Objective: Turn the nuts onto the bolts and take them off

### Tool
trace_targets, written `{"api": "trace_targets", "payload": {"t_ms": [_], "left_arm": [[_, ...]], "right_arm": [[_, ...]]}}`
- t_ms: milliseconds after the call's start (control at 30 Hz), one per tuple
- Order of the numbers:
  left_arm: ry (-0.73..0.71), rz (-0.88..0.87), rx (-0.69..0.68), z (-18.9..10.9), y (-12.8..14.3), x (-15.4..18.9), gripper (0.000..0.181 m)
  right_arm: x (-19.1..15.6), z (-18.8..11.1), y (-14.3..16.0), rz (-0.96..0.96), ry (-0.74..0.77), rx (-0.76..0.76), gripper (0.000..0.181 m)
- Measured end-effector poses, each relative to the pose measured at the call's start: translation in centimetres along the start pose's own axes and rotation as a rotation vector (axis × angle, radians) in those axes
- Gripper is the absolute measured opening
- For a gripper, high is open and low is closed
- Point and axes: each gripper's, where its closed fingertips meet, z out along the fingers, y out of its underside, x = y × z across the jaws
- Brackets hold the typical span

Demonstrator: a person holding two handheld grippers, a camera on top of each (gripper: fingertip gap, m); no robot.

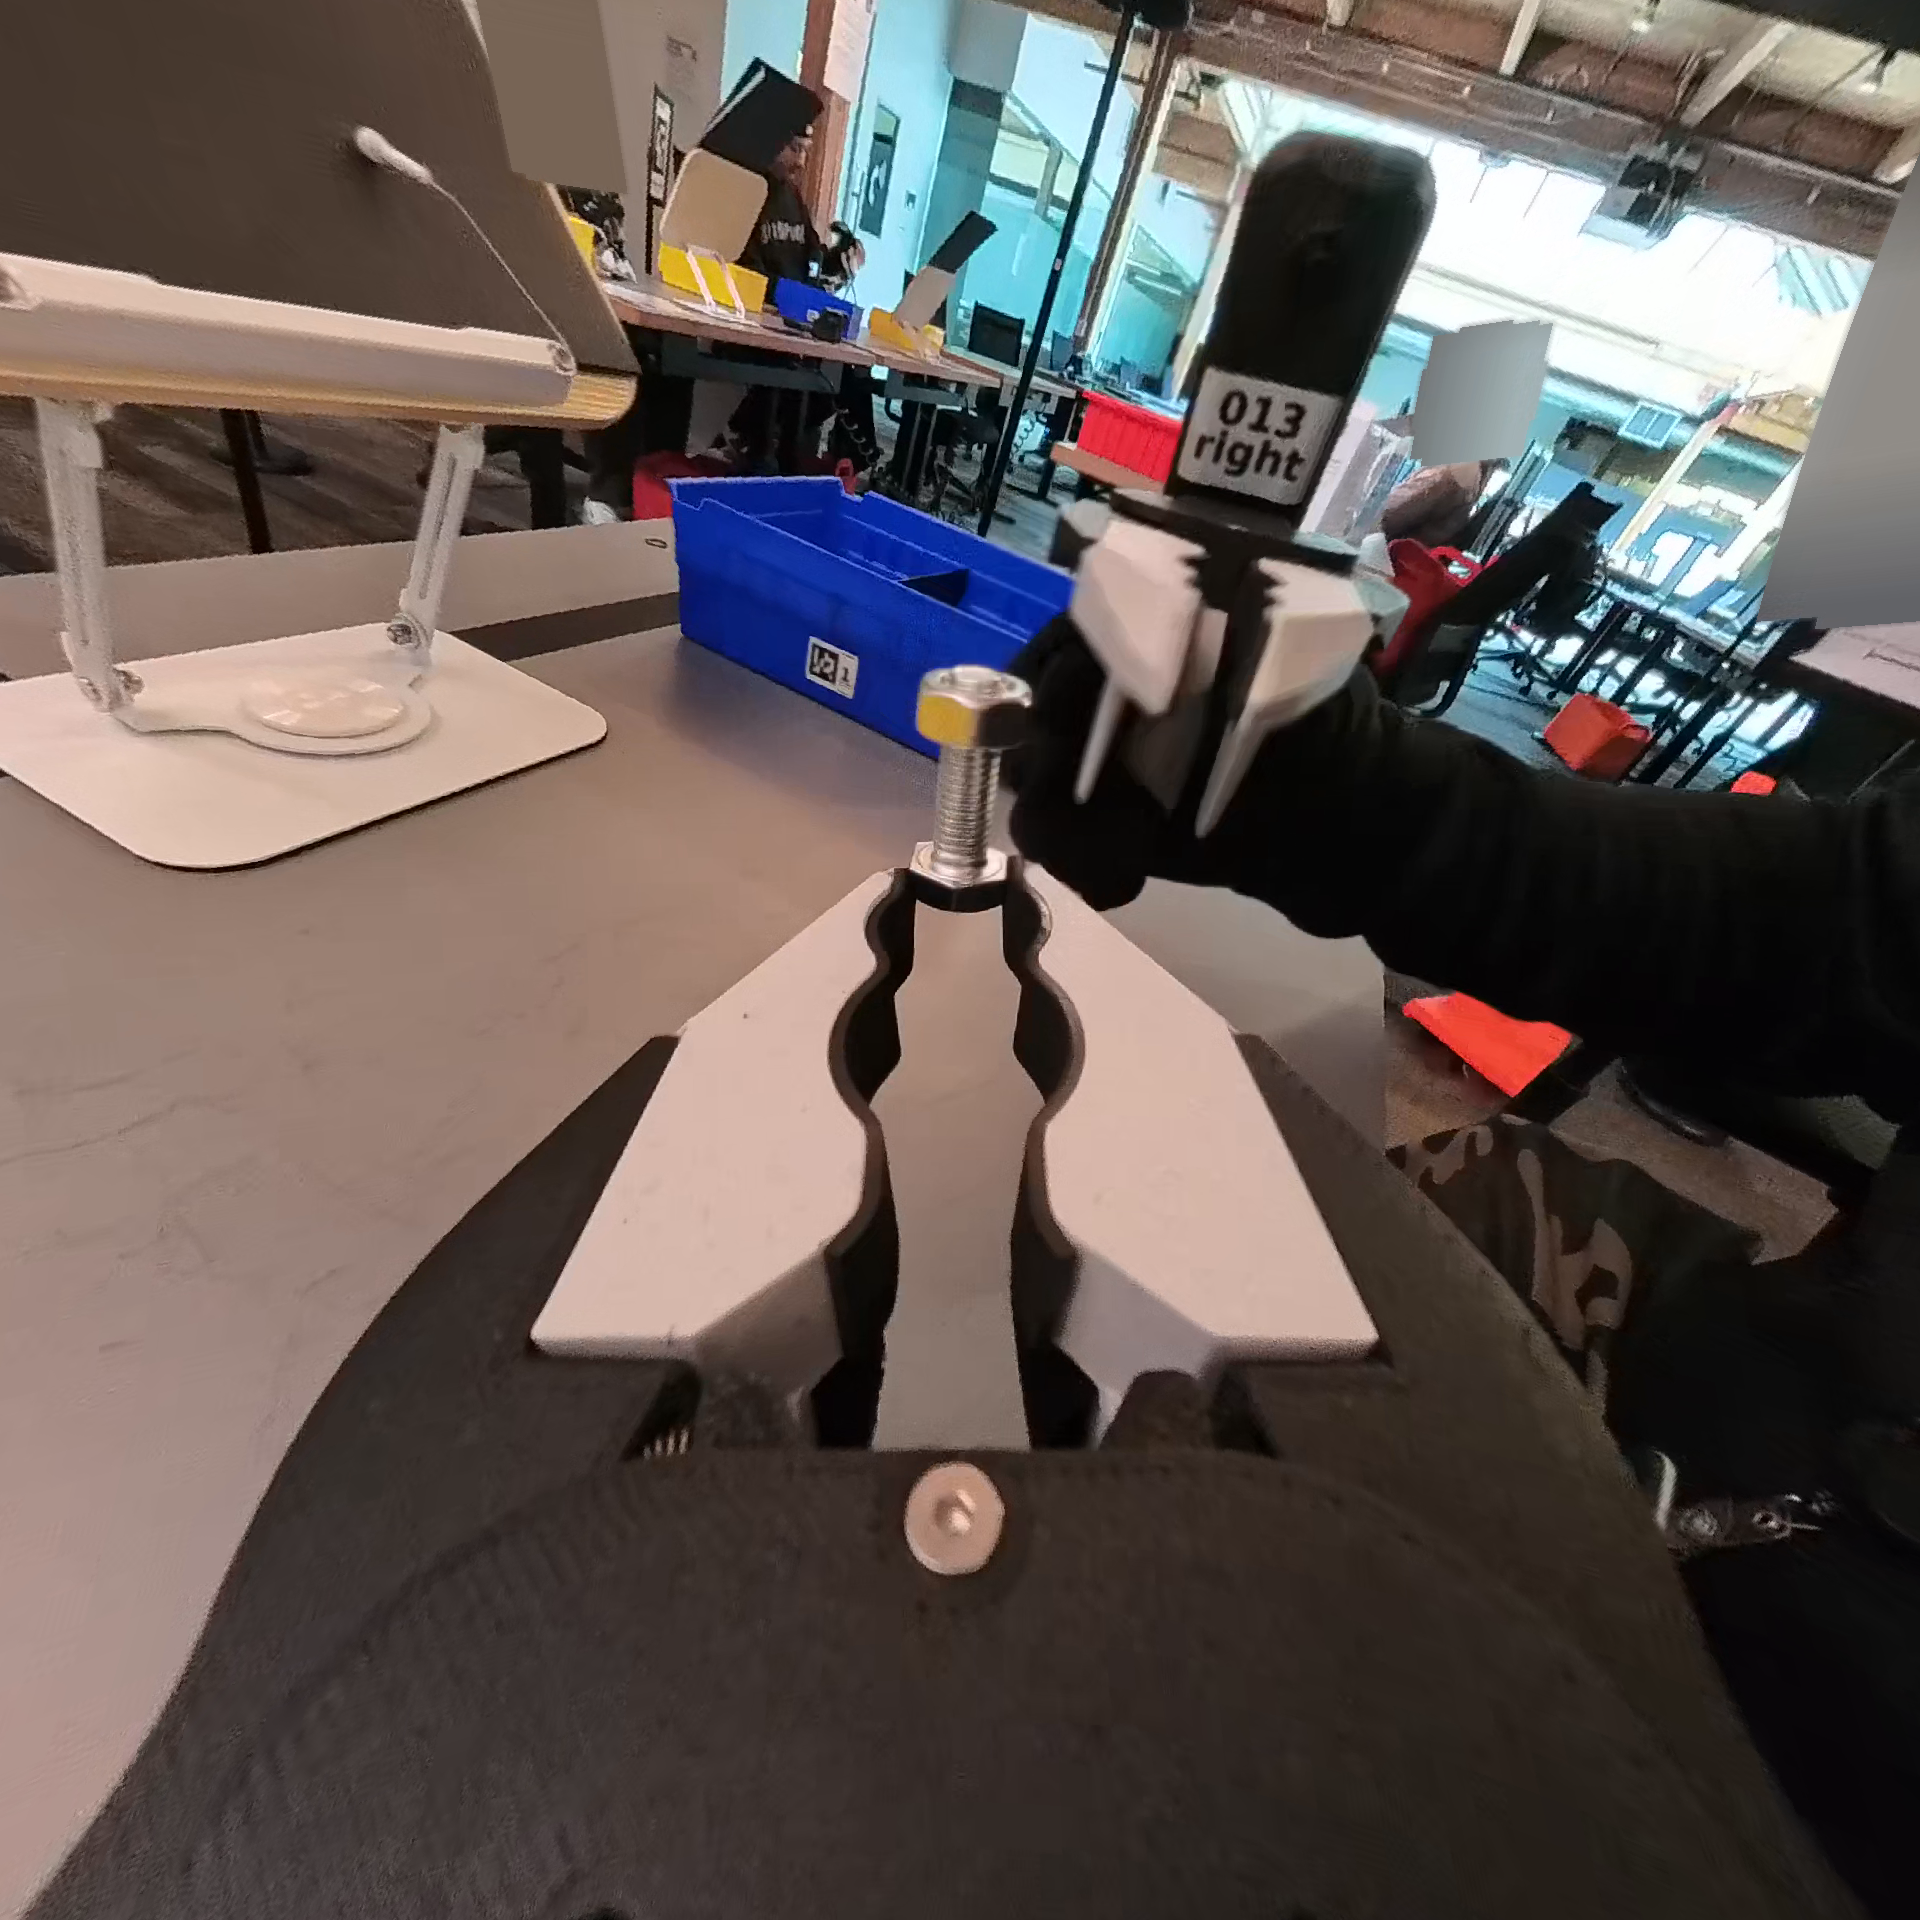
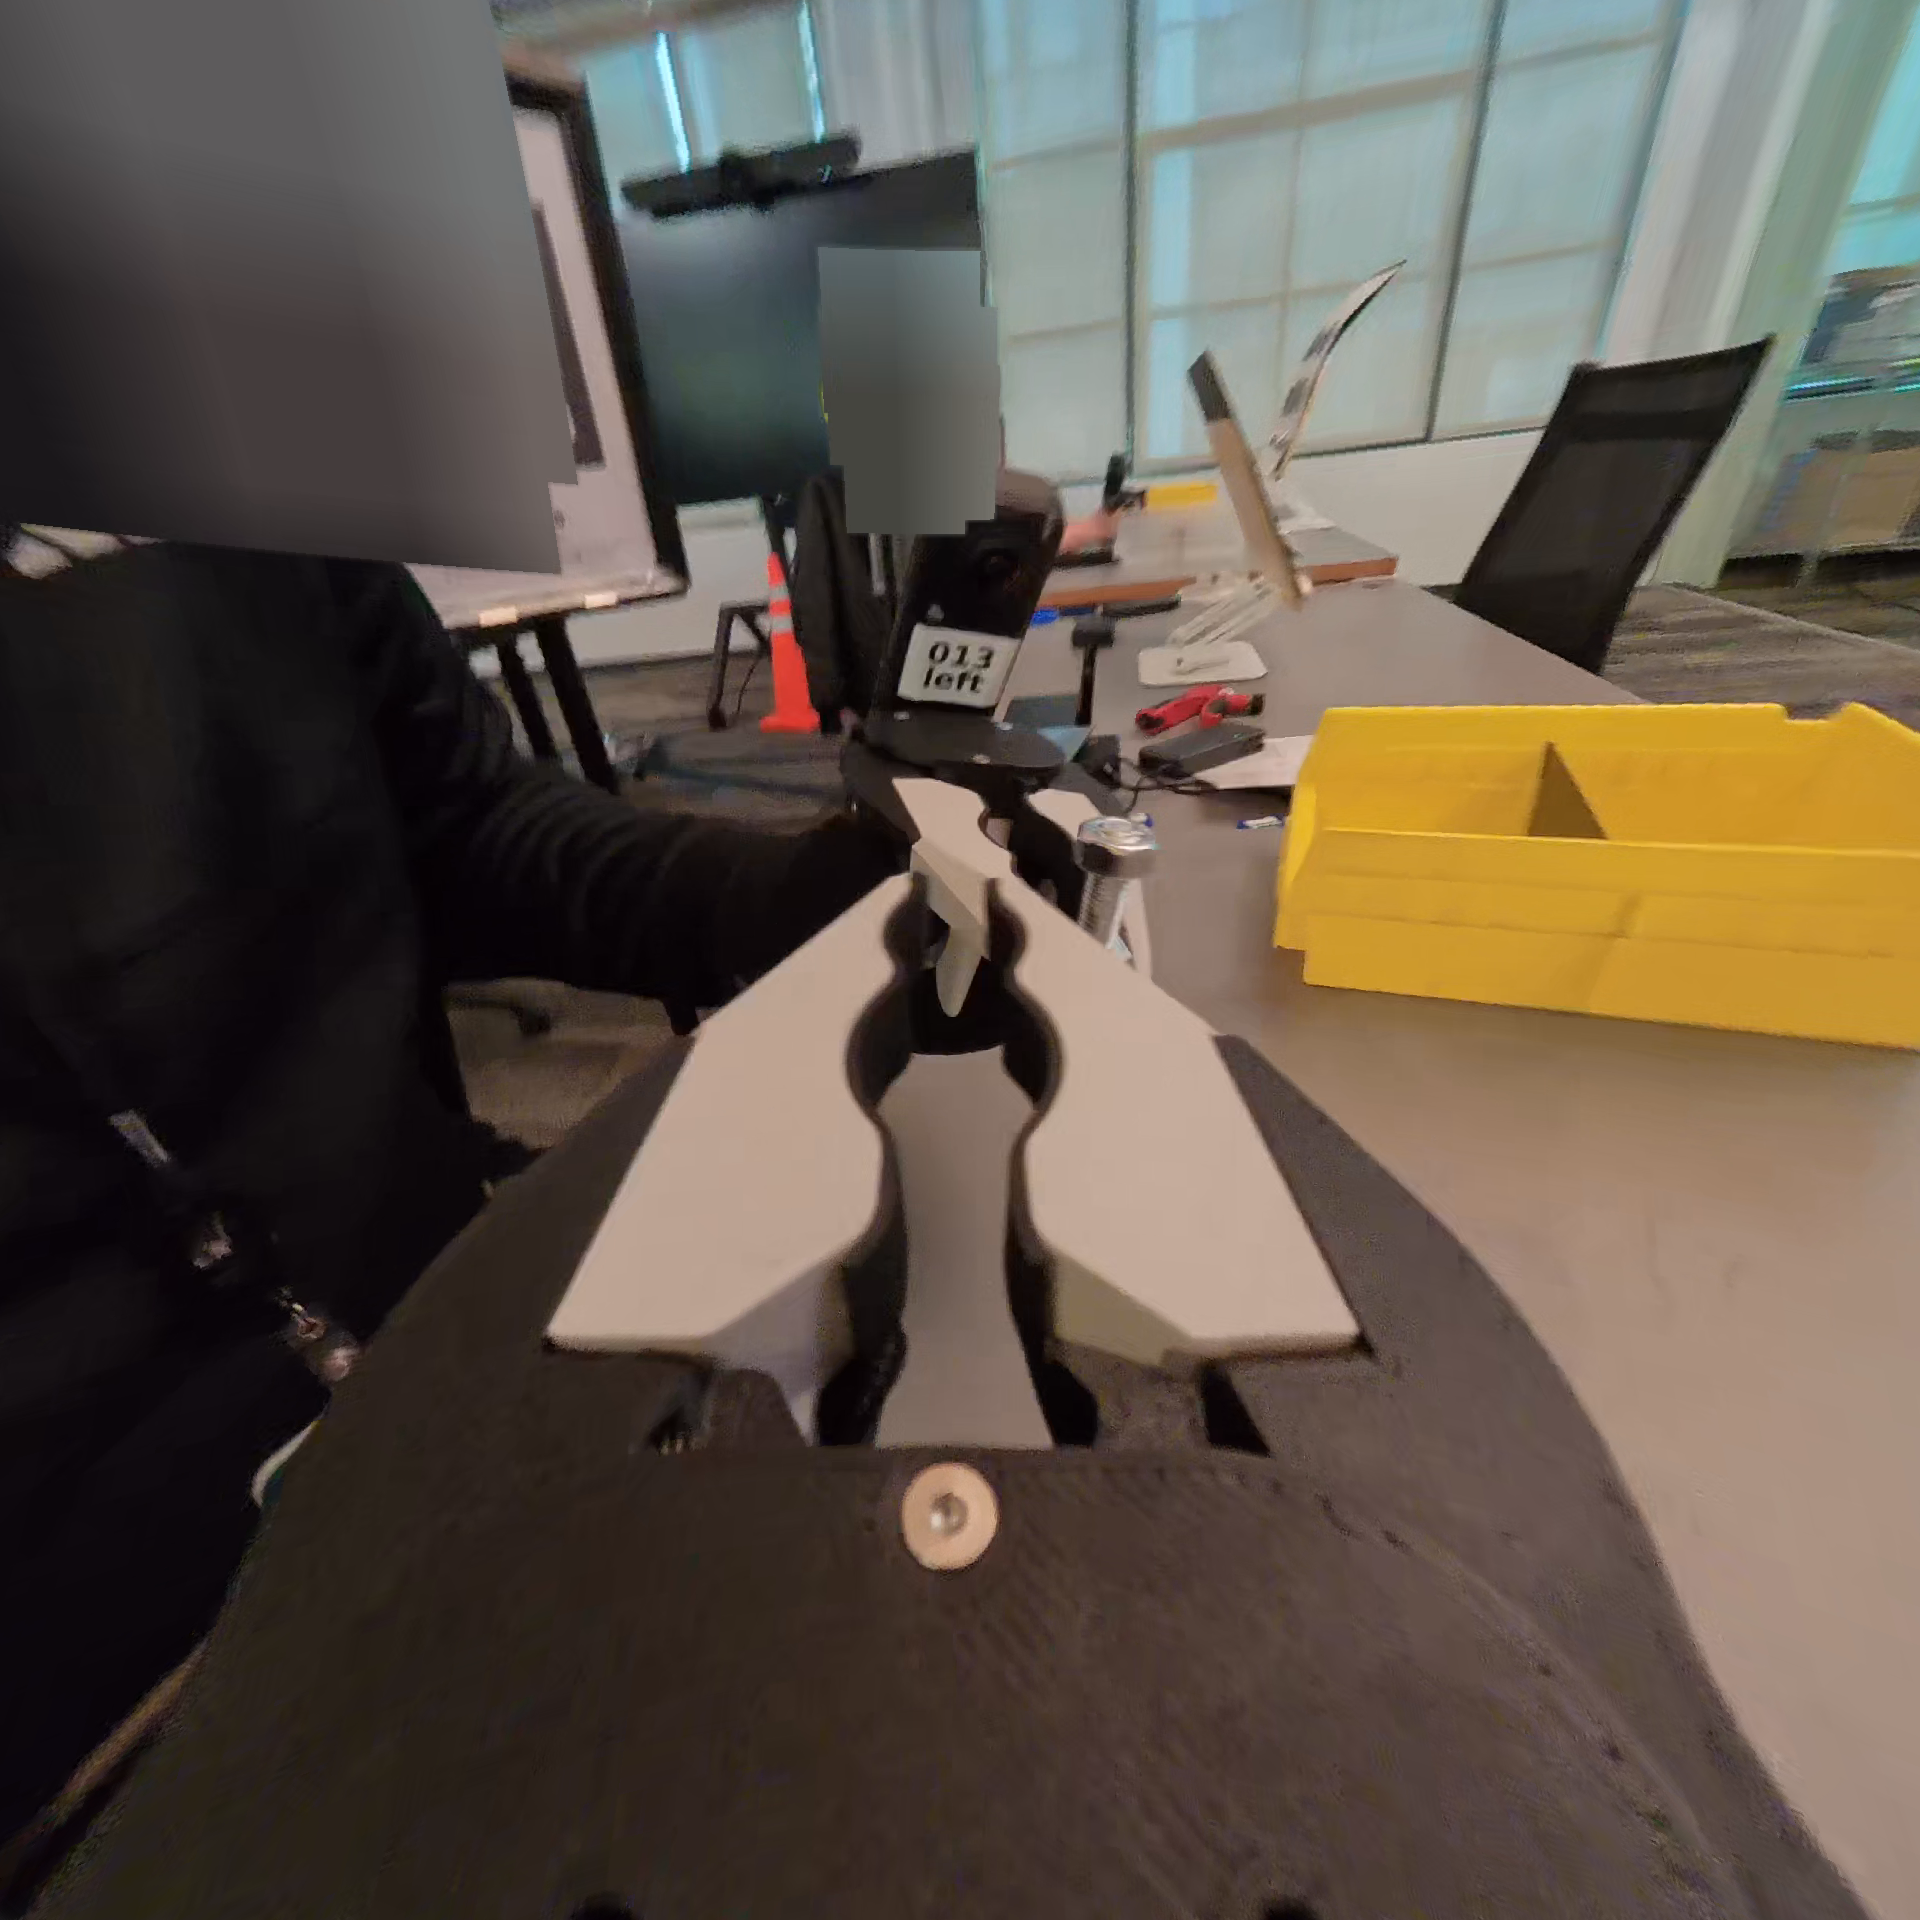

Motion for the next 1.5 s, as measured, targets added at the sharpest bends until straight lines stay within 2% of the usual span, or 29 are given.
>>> {"api": "trace_targets", "payload": {"t_ms": [33, 67, 100, 200, 267, 300, 400, 467, 500, 533, 567, 633, 733, 867, 967, 1033, 1133, 1500], "left_arm": [[-0.002, 0.003, -0.004, -0.1, 0.1, -0.1, 0.016], [-0.006, 0.006, -0.01, -0.1, 0.2, -0.2, 0.015], [-0.006, 0.004, -0.013, 0.0, 0.3, -0.3, 0.016], [-0.001, -0.003, -0.032, 0.5, 0.8, -0.1, 0.016], [0.004, 0.001, -0.051, 0.8, 1.1, 0.1, 0.016], [0.004, 0.004, -0.055, 0.9, 1.2, 0.2, 0.016], [-0.013, 0.001, -0.062, 0.8, 1.3, 0.0, 0.016], [-0.018, -0.015, -0.056, 0.4, 1.2, -0.4, 0.015], [-0.025, -0.023, -0.05, 0.3, 1.1, -0.6, 0.016], [-0.028, -0.035, -0.047, 0.2, 1.1, -0.9, 0.016], [-0.026, -0.038, -0.044, 0.1, 1.1, -1.0, 0.016], [-0.026, -0.028, -0.052, 0.3, 1.2, -1.0, 0.016], [-0.009, -0.031, -0.062, 0.8, 1.6, -0.5, 0.016], [0.004, -0.015, -0.059, 1.1, 1.5, 0.3, 0.016], [0.009, -0.005, -0.051, 1.0, 1.1, 0.6, 0.016], [0.017, -0.001, -0.045, 1.0, 1.0, 0.8, 0.016], [0.04, 0.01, -0.044, 1.1, 1.0, 1.2, 0.016], [0.096, 0.013, -0.041, 1.9, 0.7, 2.6, 0.016]], "right_arm": [[-0.2, -1.2, -0.3, 0.025, -0.002, 0.023, 0.014], [-0.3, -2.1, -0.2, 0.043, -0.003, 0.024, 0.006], [-0.2, -2.7, 0.1, 0.042, 0.017, 0.004, 0.009], [1.4, -1.9, 0.4, 0.015, 0.125, -0.028, 0.066], [1.9, -0.1, 0.4, 0.006, 0.141, -0.029, 0.092], [1.9, 0.9, 0.6, 0.008, 0.127, -0.04, 0.093], [0.7, 2.8, 1.3, -0.004, 0.04, -0.076, 0.082], [0.3, 2.1, 1.5, -0.008, 0.038, -0.091, 0.076], [-0.9, 1.0, 1.3, -0.019, -0.013, -0.087, 0.031], [-2.3, -0.1, 1.1, -0.021, -0.07, -0.076, 0.026], [-2.3, -1.1, 0.9, -0.012, -0.047, -0.069, 0.022], [-1.0, -2.6, 1.0, 0.017, 0.057, -0.073, 0.041], [0.8, -2.9, 1.2, 0.007, 0.178, -0.078, 0.05], [2.3, -0.5, 2.3, 0.036, 0.216, -0.109, 0.042], [2.2, 1.4, 3.2, 0.054, 0.193, -0.13, 0.028], [2.1, 2.0, 2.9, 0.079, 0.175, -0.093, 0.022], [2.3, 1.8, 2.7, 0.141, 0.175, -0.046, 0.01], [1.6, 0.5, 2.3, 0.185, 0.164, 0.014, 0.007]]}}
